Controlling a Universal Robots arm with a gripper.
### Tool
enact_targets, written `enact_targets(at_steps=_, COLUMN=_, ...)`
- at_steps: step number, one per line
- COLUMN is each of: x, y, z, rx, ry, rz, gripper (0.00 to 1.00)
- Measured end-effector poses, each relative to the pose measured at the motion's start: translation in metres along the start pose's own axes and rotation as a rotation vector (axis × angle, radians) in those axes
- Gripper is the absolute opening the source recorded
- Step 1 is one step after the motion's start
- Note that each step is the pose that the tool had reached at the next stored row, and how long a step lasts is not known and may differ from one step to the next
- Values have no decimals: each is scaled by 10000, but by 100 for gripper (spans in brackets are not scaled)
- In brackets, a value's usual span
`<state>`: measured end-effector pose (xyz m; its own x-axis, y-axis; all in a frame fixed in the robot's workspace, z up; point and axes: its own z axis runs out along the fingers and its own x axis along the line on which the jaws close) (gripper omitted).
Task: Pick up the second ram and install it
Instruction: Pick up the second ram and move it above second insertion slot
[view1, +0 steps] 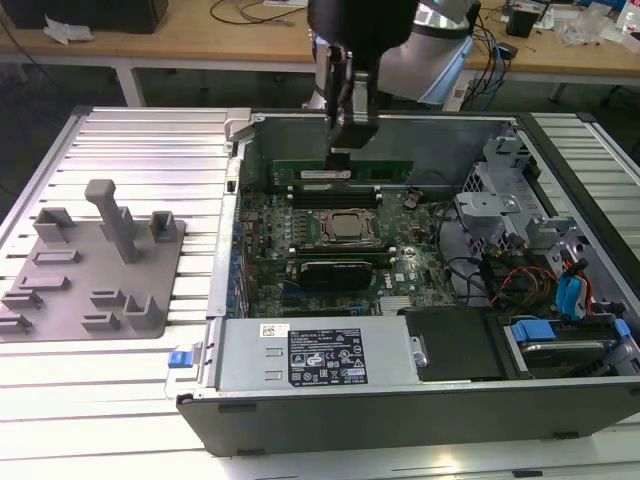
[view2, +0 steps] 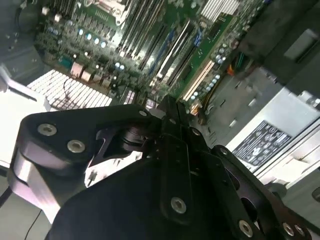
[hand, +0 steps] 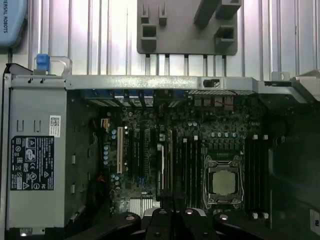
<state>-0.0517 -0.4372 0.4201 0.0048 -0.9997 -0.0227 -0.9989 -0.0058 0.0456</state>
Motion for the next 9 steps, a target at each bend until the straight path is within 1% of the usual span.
enact_targets(at_steps=1, x=1, y=-100, z=12, rx=-6, ry=0, rz=0, gripper=9)
enact_targets(at_steps=3, x=2, y=-179, z=23, rx=-10, ry=-1, rz=2, gripper=9)
enact_targets(at_steps=4, x=2, y=-265, z=38, rx=-16, ry=0, rz=0, gripper=9)
enact_targets(at_steps=5, x=3, y=-369, z=57, rx=-24, ry=-1, rz=1, gripper=9)
enact_targets(at_steps=6, x=2, y=-443, z=70, rx=-30, ry=0, rz=1, gripper=9)
enact_targets(at_steps=8, x=1, y=-516, z=84, rx=-36, ry=2, rz=1, gripper=9)
enact_targets(at_steps=9, x=1, y=-596, z=102, rx=-43, ry=0, rz=2, gripper=9)
